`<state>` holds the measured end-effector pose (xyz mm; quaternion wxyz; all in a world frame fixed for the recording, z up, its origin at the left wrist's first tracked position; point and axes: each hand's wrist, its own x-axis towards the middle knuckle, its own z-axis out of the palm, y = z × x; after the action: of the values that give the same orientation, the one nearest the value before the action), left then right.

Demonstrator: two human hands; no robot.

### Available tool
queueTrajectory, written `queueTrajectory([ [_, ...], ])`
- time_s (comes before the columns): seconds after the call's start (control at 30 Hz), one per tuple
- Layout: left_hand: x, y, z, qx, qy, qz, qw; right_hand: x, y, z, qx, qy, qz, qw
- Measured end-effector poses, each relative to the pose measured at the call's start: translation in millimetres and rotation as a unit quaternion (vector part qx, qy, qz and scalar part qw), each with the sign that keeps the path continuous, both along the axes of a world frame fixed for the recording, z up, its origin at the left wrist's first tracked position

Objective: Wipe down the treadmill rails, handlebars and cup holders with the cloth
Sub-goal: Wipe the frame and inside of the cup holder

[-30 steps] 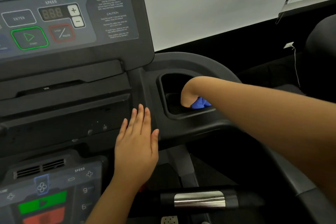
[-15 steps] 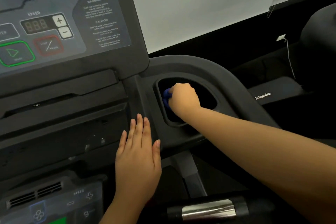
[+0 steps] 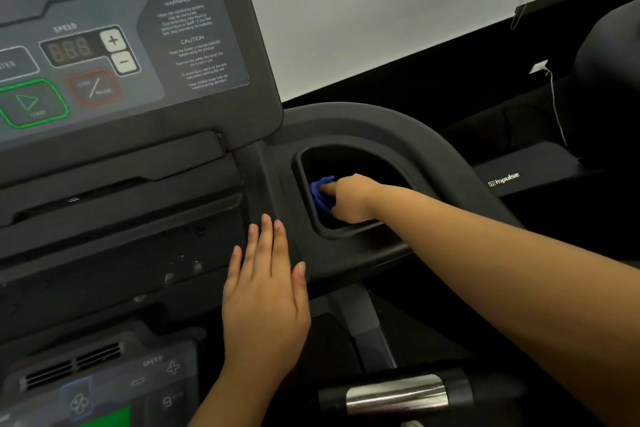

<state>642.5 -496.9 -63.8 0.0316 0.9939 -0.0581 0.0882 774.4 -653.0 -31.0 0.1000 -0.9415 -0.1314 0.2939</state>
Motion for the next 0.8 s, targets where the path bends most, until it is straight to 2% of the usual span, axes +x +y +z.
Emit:
queueTrajectory([
  [0.27, 0, -1, -1, 0.010, -0.009, 0.005, 1.000, -7, -20, -1, 0.143, 0.078, -0.060, 0.985],
  [0.4, 0, -1, -1, 0.010, -0.021, 0.003, 1.000, -9, -17, 1, 0.146, 0.073, -0.063, 0.985],
  [0.53, 1, 0, -1, -0.006, -0.019, 0.001, 1.000, -18, -18, 19, 0.132, -0.005, -0.053, 0.990],
  [0.63, 2, 0, -2, -0.023, -0.019, -0.006, 1.000, -41, -17, 39, 0.104, -0.116, -0.017, 0.988],
  [0.73, 2, 2, -1, -0.034, -0.016, -0.012, 0.999, -78, -16, 29, 0.086, -0.275, 0.011, 0.958],
  [0.8, 1, 2, -1, -0.043, -0.011, -0.012, 0.999, -103, -17, 13, 0.094, -0.328, 0.013, 0.940],
])
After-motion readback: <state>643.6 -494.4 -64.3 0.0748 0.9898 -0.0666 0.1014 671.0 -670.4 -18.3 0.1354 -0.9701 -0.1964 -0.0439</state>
